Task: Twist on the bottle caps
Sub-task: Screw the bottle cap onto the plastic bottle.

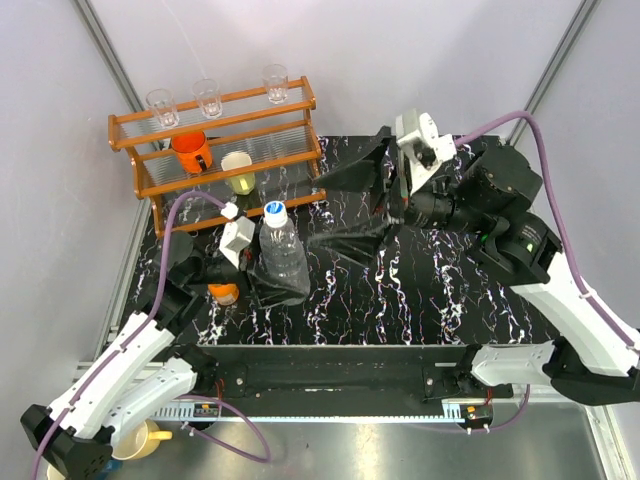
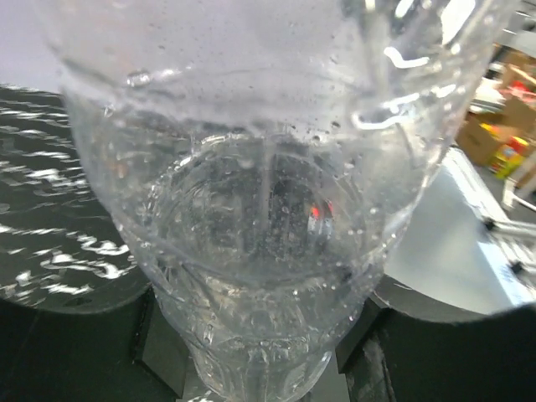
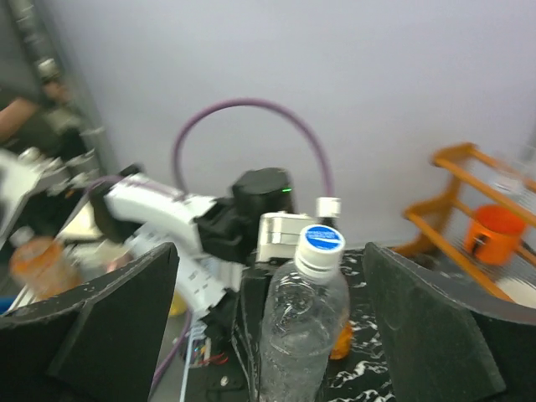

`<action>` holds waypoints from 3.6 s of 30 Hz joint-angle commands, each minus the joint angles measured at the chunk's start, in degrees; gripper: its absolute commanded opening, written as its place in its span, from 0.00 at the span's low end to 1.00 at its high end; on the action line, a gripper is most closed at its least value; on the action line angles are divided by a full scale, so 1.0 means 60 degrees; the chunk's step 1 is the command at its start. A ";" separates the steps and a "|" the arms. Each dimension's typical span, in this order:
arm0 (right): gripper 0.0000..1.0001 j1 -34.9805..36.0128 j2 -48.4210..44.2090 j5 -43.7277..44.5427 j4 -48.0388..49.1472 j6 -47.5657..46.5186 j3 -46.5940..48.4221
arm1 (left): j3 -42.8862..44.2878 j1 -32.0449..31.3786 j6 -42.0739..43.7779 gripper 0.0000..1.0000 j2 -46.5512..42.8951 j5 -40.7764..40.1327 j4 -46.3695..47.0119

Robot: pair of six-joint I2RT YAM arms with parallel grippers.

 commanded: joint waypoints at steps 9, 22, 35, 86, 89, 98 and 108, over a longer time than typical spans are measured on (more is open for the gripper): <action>1.00 -0.0871 0.1777 -0.6435 0.1713 0.0683 0.0428 | 0.0756 -0.0575 0.0002 0.00 0.0481 0.3856 0.0266; 0.80 -0.1122 0.2495 -0.7930 0.7119 0.5035 -0.0642 | 0.0786 -0.0619 0.0355 0.00 0.0496 0.3417 0.0206; 0.75 -0.1136 0.2715 -0.7799 0.7457 0.5534 -0.0949 | 0.0786 -0.0590 0.0369 0.00 0.0437 0.3109 0.0192; 0.81 0.1970 0.2790 0.7204 -0.1450 0.0657 0.0604 | 0.0669 0.0011 0.2553 0.00 -0.0163 -0.4175 -0.2021; 1.00 0.1722 0.1680 0.6051 -0.0821 0.0335 0.0196 | 0.0479 0.0011 0.2057 0.00 -0.0251 -0.2609 -0.1379; 1.00 -0.0432 -0.0141 -0.3748 0.1085 0.0158 -0.1666 | -0.0109 -0.0121 -0.0451 0.00 -0.0061 0.2433 0.1013; 1.00 -0.0550 0.1366 -0.5923 0.1818 0.0684 -0.0687 | 0.0171 -0.0370 -0.0261 0.00 0.0247 0.3284 0.0616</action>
